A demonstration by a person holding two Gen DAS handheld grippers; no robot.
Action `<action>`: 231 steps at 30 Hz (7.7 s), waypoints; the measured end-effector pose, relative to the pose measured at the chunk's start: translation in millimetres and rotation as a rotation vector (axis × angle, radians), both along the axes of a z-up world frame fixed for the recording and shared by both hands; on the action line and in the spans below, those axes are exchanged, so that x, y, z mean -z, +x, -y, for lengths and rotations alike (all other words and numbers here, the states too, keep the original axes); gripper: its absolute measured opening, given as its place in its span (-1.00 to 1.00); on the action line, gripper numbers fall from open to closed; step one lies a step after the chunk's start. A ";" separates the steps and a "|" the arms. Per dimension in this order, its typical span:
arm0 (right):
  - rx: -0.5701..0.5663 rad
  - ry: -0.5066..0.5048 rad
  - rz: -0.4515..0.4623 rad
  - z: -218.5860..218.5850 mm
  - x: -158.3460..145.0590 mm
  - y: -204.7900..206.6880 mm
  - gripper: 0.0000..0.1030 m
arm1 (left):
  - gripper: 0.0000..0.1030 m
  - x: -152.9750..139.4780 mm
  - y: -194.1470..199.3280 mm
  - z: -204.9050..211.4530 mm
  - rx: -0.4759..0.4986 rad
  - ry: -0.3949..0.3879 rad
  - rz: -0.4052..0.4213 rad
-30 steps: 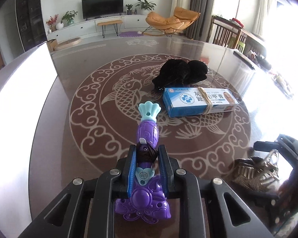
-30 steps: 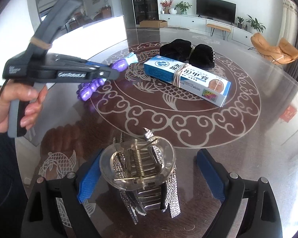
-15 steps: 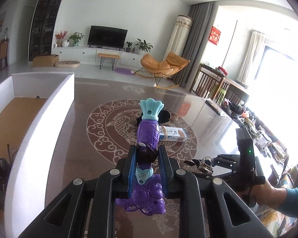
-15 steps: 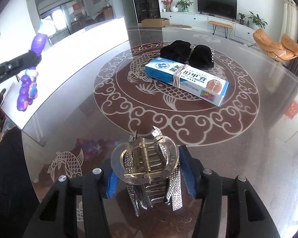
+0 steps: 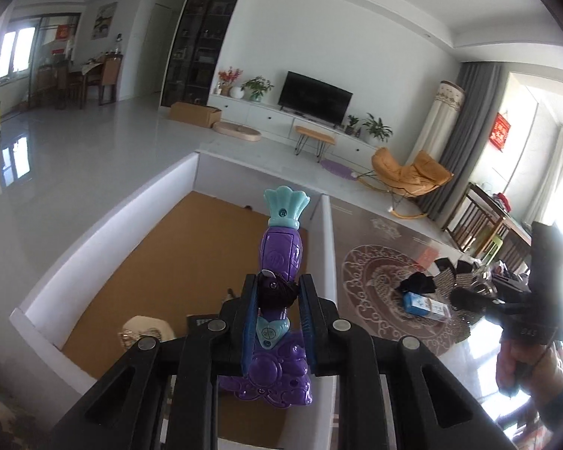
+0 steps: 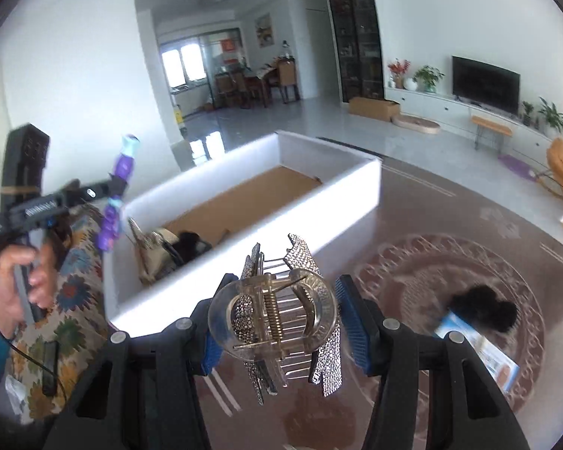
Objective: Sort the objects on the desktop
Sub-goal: 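Carry the claw clip and purple toy into the bin and open both tools, then return both open tools above the remaining objects on the table, then lower the left tool onto the blue-and-white ointment box and close it, then grasp the black fuzzy gloves with the right tool while the left tool holds the box, then carry the ointment box and black gloves into the bin and open both tools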
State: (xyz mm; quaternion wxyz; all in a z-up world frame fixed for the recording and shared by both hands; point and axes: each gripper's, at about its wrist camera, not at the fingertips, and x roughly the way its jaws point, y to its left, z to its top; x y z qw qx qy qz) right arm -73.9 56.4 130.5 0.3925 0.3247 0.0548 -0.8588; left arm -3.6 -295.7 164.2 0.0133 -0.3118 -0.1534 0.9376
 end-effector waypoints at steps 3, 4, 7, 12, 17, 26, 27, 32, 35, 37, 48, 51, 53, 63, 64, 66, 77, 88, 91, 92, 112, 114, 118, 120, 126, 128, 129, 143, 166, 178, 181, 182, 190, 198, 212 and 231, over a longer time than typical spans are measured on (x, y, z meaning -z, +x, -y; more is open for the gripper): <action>-0.115 -0.054 0.020 73.0 -17.8 -2.3 0.05 | -0.60 16.8 -16.4 31.7 -0.050 0.044 0.075; -0.146 -0.045 0.025 99.0 -19.3 -4.7 0.05 | -0.60 23.1 -22.0 37.3 -0.058 0.052 0.100; -0.169 0.065 -0.016 166.1 -8.7 -15.9 0.05 | -0.60 44.5 -37.4 42.4 -0.081 0.060 0.175; -0.107 0.202 0.037 218.8 36.6 -57.4 0.05 | -0.60 73.0 -57.5 32.3 -0.125 0.054 0.264; -0.059 0.255 0.118 229.2 66.6 -86.4 0.07 | 0.24 84.6 -69.6 17.8 -0.205 -0.023 0.317; 0.069 0.152 0.062 178.4 54.6 -95.2 0.95 | 0.92 71.0 -51.9 -10.5 -0.255 -0.114 0.176; 0.082 0.137 0.037 168.3 51.1 -91.1 0.95 | 0.92 70.8 -47.9 -15.3 -0.253 -0.116 0.158; 0.145 0.078 -0.059 95.0 51.0 -59.0 1.00 | 0.92 63.8 -26.1 -44.2 -0.227 -0.124 0.076; 0.206 0.075 -0.096 30.0 64.9 -38.0 1.00 | 0.92 51.6 -11.0 -69.3 -0.190 -0.116 0.020; 0.272 0.104 -0.105 -16.2 80.7 -24.1 1.00 | 0.92 40.7 -5.3 -86.9 -0.155 -0.099 -0.019; 0.656 0.282 0.091 -239.5 151.2 27.5 1.00 | 1.00 -0.2 10.4 -236.0 0.197 -0.085 -0.134; 0.709 0.248 0.144 -264.9 155.6 34.6 1.00 | 1.00 13.5 5.7 -275.5 0.272 -0.114 -0.098; 0.731 0.211 0.156 -273.2 155.0 36.9 1.00 | 1.00 28.9 3.0 -296.7 0.302 -0.135 -0.065; 0.708 0.250 0.166 -256.1 156.6 36.5 1.00 | 1.00 129.0 -33.5 -323.4 0.296 -0.197 0.175; 0.711 0.245 0.168 -256.7 156.6 36.6 1.00 | 1.00 136.0 -36.2 -322.9 0.291 -0.207 0.189; 0.721 0.232 0.175 -258.8 156.8 37.0 1.00 | 1.00 147.0 -42.8 -320.7 0.278 -0.230 0.208; 0.699 0.193 0.206 -259.2 157.4 35.5 1.00 | 1.00 179.5 -86.5 -306.2 0.216 -0.278 0.308; 0.667 0.170 0.172 -264.1 147.9 3.5 1.00 | 1.00 182.3 -89.3 -306.2 0.205 -0.305 0.291; 0.785 0.148 0.111 -288.6 132.2 -47.1 1.00 | 1.00 181.3 -89.2 -306.3 0.208 -0.304 0.290; 0.819 0.166 0.095 -294.3 130.1 -66.4 1.00 | 1.00 181.3 -89.5 -306.3 0.209 -0.303 0.290; 0.399 0.304 0.129 -177.0 146.8 -111.5 0.99 | 1.00 180.9 -89.4 -306.3 0.212 -0.301 0.289; 0.435 0.276 0.163 -177.5 147.6 -129.5 0.99 | 1.00 180.5 -89.1 -306.2 0.211 -0.301 0.288; 0.430 0.288 0.189 -160.3 153.2 -156.3 0.99 | 1.00 180.3 -89.0 -306.2 0.212 -0.301 0.288; 0.395 0.320 0.184 -145.2 155.4 -161.0 0.99 | 1.00 180.1 -89.1 -306.2 0.212 -0.301 0.288; 0.126 0.325 0.193 -99.9 158.8 -126.9 0.99 | 1.00 180.4 -89.2 -306.3 0.212 -0.301 0.288; 0.016 0.219 0.249 -99.6 154.6 -111.8 0.99 | 1.00 180.6 -89.0 -306.5 0.211 -0.302 0.287; 0.014 0.193 0.247 -104.1 152.6 -107.2 0.99 | 1.00 180.5 -89.2 -306.3 0.211 -0.302 0.288; 0.398 0.218 0.217 -218.7 160.5 -53.1 0.99 | 1.00 179.5 -86.1 -304.3 0.200 -0.303 0.289; 0.151 0.523 -0.019 -146.8 132.9 -164.3 1.00 | -0.15 171.9 -154.6 -296.8 0.170 -0.310 0.312; 0.076 0.450 0.178 -116.6 138.0 -181.5 -0.31 | -0.16 167.5 -91.8 -284.2 0.219 -0.254 0.261; 0.104 0.365 0.209 -130.9 123.4 -143.6 -0.31 | -0.16 163.9 -84.3 -287.0 0.211 -0.246 0.248; 0.119 0.340 0.214 -135.8 120.1 -129.7 -0.31 | -0.16 160.5 -77.7 -285.5 0.209 -0.248 0.244; 0.215 0.217 0.260 -166.0 113.9 -54.7 -0.30 | -0.16 138.0 -52.2 -293.9 0.209 -0.286 0.203; 0.234 0.212 0.256 -167.6 103.5 -33.4 -0.30 | -0.16 117.4 -36.8 -285.2 0.187 -0.269 0.174; 0.057 0.124 0.070 -41.9 2.6 -41.0 -0.30 | -0.16 2.6 -25.7 -114.1 -0.054 -0.091 0.039; -0.092 0.330 0.125 238.7 65.6 -114.2 0.92 | 0.65 77.4 -54.0 21.4 -0.314 -0.179 0.311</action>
